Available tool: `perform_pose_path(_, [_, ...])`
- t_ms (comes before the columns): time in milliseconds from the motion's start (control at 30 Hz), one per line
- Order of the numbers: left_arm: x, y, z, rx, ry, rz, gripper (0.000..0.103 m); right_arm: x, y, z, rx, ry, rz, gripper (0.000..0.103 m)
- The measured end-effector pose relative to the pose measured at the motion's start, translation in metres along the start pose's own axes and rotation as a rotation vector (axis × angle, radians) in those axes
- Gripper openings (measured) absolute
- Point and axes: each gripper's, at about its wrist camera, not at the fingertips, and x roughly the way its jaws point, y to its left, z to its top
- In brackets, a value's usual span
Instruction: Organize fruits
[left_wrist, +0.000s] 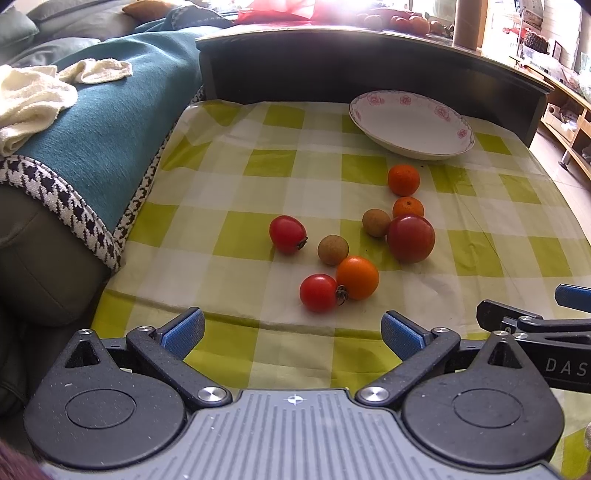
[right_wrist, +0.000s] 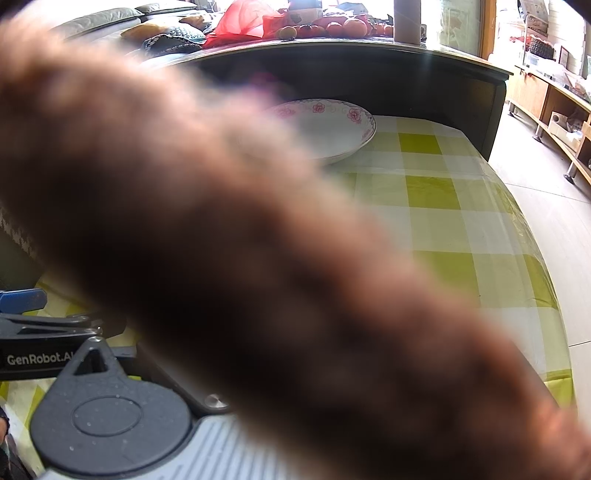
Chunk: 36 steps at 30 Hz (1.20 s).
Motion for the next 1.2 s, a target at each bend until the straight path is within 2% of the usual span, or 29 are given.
perform_pose_path(733, [0.003,0.002,0.000,0.008,0.002,0.002,0.102,0.002,0.003,-0.001,-0.006,0.010,0.010,0.096])
perform_pose_path(1200, [0.011,0.007,0.001,-0.015,0.019,0.003,0.101,0.011,0.009,0.007,-0.041,0.028,0.055,0.090])
